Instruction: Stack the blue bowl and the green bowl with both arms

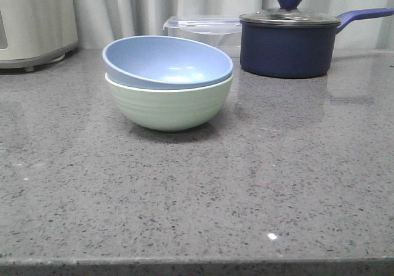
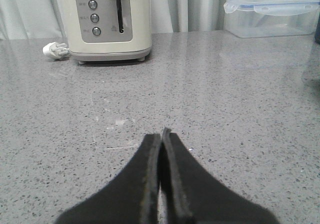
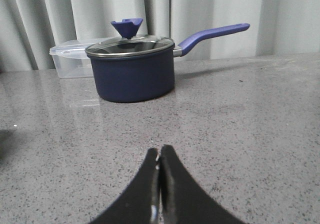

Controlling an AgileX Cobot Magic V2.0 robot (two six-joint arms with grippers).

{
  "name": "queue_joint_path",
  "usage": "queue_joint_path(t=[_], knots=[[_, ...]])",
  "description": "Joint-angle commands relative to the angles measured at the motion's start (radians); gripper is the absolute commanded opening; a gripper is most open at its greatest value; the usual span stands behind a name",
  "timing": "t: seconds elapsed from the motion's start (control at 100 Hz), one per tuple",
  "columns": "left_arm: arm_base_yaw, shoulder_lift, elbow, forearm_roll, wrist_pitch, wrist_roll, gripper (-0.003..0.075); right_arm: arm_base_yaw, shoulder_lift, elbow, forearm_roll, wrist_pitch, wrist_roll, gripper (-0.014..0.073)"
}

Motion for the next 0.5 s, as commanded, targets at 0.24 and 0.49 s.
queue_joint_path(t=[0.24,0.49], knots=[[0.002,-0.035,0.04,-0.008,-0.085,-0.009,-0.002,-0.007,-0.081,0.004,-0.007,0.055,-0.002,-0.0046],[0.002,-0.035,0.04,-0.008,-0.085,-0.009,-0.002,-0.007,-0.081,0.004,-0.007,0.055,-0.002,-0.0046]])
